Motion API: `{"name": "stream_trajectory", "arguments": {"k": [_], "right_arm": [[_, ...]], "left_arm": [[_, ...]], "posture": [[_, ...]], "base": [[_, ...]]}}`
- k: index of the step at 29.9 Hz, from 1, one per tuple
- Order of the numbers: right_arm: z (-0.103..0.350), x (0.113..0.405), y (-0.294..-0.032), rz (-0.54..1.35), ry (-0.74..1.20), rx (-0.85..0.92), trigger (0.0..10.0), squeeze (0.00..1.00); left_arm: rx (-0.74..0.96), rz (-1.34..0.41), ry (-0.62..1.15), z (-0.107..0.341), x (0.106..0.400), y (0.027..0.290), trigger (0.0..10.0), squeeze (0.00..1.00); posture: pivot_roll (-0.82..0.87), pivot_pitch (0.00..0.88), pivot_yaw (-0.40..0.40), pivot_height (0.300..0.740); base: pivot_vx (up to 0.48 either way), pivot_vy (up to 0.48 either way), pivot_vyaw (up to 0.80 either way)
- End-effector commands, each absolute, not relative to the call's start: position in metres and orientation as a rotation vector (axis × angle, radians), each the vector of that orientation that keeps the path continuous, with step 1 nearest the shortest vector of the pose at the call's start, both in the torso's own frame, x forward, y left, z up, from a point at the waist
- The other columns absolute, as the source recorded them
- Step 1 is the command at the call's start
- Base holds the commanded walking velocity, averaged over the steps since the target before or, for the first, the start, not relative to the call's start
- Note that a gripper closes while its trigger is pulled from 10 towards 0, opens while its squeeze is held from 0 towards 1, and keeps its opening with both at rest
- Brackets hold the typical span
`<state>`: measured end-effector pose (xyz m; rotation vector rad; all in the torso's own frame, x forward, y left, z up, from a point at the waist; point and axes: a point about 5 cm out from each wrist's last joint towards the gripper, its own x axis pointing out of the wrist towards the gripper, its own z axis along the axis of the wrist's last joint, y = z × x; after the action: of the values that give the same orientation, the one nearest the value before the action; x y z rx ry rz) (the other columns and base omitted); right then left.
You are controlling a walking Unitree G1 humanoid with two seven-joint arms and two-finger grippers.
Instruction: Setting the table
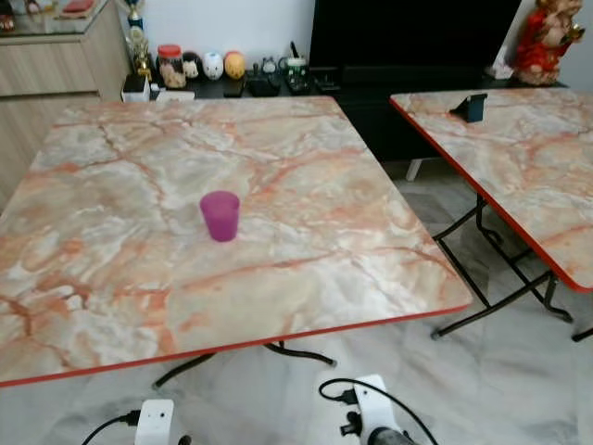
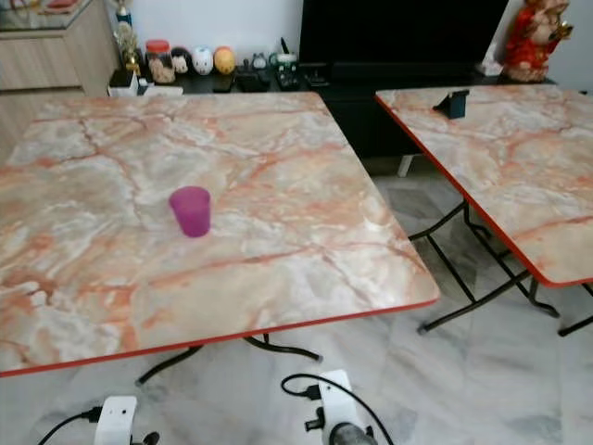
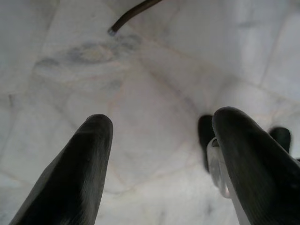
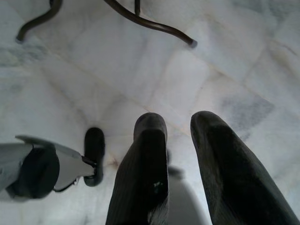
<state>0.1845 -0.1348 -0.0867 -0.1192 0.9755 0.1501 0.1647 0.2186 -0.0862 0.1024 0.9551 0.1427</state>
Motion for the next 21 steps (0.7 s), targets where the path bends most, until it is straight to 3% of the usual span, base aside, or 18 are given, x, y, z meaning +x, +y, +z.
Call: {"name": "stream_trajectory", "arguments": {"k": [1,7,16,21], "right_arm": [[-0.087,0.184,-0.147,0.124,0.966,-0.114,10.0,0.00],[-0.081,0.194,-0.137,0.137,0.924,-0.119,10.0,0.00],[-0.076,0.202,-0.136,0.129,0.867,-0.116,10.0,0.00],[-0.074,0.204,-0.133,0.119,0.847,-0.092,10.0,0.00]], "left_arm": [[0.092,0.139,0.978,-0.089,0.160,0.215,10.0,0.00],[0.101,0.132,0.983,-0.089,0.160,0.216,10.0,0.00],[0.115,0.120,0.985,-0.089,0.160,0.216,10.0,0.00],[0.124,0.113,0.983,-0.089,0.161,0.216,10.0,0.00]], "posture": [[-0.02,0.000,-0.024,0.740],[-0.02,0.000,-0.022,0.740],[-0.01,0.005,-0.019,0.740],[-0.01,0.009,-0.018,0.740]], "base": [[0.000,0.000,0.00],[0.000,0.000,0.00],[0.000,0.000,0.74],[0.000,0.000,0.09]]}}
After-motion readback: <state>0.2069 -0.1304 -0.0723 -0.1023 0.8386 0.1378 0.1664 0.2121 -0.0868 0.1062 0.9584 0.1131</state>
